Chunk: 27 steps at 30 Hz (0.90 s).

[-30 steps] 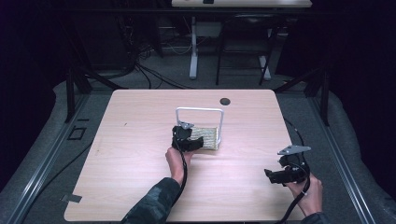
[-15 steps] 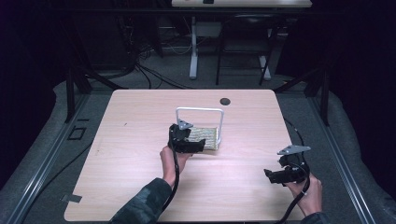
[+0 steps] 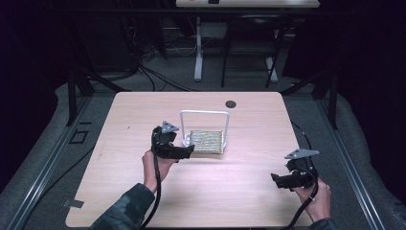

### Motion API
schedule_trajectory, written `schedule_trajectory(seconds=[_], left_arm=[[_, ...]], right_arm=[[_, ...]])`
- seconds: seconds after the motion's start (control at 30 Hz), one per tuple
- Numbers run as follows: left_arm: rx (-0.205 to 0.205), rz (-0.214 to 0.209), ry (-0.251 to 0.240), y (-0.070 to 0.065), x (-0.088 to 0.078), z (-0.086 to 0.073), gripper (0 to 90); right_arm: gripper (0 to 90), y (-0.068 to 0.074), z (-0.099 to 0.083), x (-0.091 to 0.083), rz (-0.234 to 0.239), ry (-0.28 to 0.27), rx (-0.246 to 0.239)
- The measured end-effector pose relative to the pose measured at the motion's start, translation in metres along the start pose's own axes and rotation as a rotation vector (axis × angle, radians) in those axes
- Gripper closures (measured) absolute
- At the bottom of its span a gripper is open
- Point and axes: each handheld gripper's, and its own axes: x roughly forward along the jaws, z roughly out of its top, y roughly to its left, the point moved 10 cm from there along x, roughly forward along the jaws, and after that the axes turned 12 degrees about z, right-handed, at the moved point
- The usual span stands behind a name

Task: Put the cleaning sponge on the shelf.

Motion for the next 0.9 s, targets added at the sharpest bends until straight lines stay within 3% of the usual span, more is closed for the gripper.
schedule_trajectory(seconds=[0.2, 0.6, 0.9], left_arm=[[-0.001, 0.021, 0.023, 0.022, -0.019, -0.016, 8.2], [0.033, 0.039, 0.074, 0.045, -0.048, -0.045, 3.4], [0.01, 0.057, 0.108, 0.063, -0.063, -0.076, 1.2]], right_arm=[[11.5, 0.001, 0.0, -0.001, -0.004, 0.001, -0.003], [11.8, 0.003, 0.001, -0.002, -0.011, 0.003, -0.008], [11.9, 0.004, 0.001, -0.002, -0.014, 0.01, -0.012]])
